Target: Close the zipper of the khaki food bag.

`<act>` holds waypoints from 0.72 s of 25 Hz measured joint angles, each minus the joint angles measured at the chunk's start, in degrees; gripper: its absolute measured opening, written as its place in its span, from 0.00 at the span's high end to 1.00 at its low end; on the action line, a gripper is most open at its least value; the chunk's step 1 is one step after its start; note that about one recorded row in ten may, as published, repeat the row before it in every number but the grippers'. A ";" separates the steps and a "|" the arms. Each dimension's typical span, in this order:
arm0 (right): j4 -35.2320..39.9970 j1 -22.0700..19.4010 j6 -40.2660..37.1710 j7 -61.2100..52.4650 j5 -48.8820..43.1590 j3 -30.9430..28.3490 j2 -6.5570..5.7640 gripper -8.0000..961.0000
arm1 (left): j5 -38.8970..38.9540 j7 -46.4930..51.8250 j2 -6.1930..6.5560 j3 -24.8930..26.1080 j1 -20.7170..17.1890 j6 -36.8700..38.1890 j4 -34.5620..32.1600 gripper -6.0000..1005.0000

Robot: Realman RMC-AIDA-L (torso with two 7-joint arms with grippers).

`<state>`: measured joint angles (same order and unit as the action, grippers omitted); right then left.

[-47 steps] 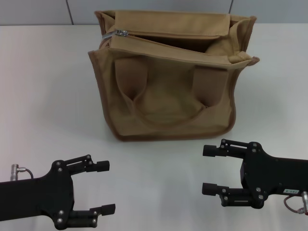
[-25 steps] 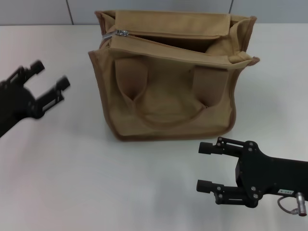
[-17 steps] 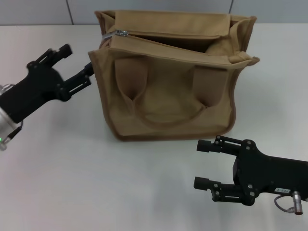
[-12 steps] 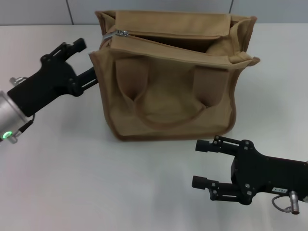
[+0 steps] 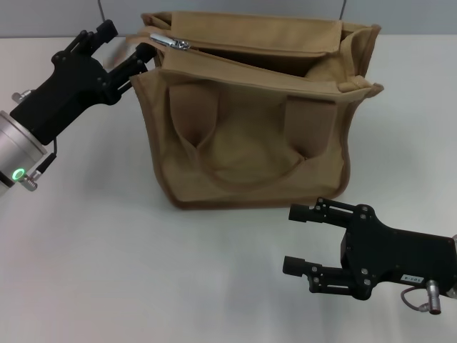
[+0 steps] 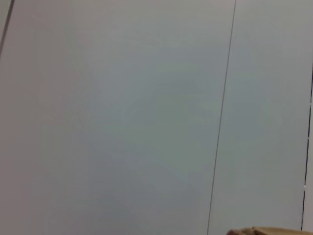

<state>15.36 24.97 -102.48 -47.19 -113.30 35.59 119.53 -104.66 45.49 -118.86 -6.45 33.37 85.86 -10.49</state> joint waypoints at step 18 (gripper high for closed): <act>-0.70 0.69 2.03 0.00 0.13 -0.09 0.09 0.25 | 0.63 -0.25 0.03 -0.15 -1.45 0.48 2.11 0.37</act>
<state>14.66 25.67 -100.45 -47.19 -113.18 35.51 119.62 -104.03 45.25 -118.83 -6.60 31.92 86.34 -8.39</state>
